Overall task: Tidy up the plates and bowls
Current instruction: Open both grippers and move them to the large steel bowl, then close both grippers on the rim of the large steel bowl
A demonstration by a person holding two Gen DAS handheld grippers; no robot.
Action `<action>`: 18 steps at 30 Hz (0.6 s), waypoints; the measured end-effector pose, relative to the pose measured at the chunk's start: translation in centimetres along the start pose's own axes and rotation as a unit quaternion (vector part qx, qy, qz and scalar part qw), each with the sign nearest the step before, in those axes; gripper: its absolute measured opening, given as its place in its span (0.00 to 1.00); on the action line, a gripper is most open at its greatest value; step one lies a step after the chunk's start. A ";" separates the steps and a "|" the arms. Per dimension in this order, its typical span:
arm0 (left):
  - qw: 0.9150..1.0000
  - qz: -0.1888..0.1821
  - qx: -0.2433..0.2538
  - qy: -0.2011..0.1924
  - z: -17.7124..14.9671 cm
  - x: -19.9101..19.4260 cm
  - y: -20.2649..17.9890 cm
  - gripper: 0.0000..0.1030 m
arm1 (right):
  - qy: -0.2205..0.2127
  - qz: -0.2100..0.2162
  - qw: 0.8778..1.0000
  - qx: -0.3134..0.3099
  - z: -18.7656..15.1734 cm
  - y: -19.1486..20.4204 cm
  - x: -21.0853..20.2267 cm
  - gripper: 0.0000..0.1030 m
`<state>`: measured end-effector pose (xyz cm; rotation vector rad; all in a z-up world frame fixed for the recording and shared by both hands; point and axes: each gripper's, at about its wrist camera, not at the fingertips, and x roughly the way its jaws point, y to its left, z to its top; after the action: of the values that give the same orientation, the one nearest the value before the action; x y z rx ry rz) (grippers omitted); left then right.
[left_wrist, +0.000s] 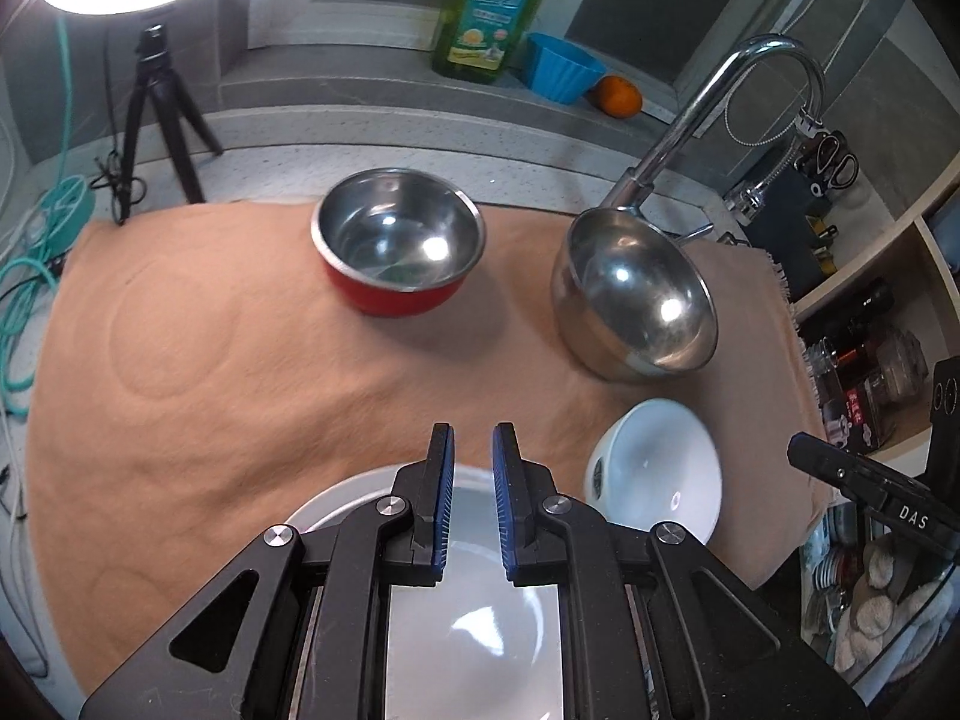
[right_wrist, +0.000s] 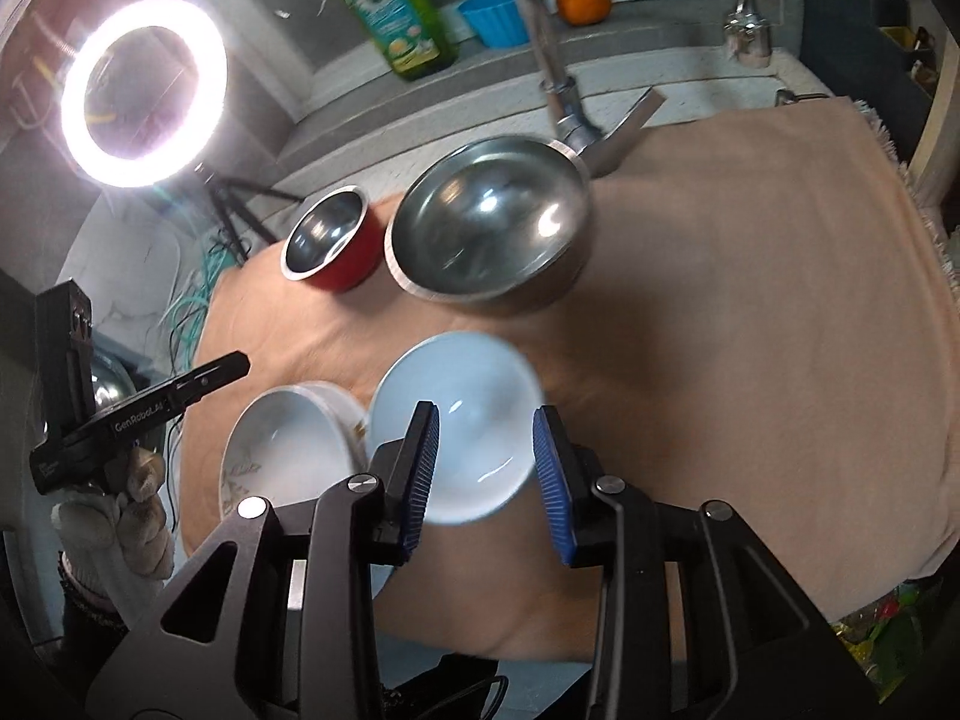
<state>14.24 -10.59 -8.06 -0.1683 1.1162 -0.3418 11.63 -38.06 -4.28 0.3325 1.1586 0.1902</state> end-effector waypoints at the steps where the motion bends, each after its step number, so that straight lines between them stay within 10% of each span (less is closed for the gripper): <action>1: 1.000 -0.002 0.000 0.000 0.3 0.3 -0.3 0.11 | -0.004 -0.004 1.000 0.001 0.6 -0.7 0.0 0.33; 18: 0.998 -0.031 -0.032 0.044 6.6 7.0 -3.5 0.11 | 0.018 0.030 0.998 0.049 7.8 -7.3 5.3 0.33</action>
<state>22.27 -16.56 -10.08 -0.2472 1.2113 -0.3719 20.74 -44.50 -8.62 0.4520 1.1970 0.1944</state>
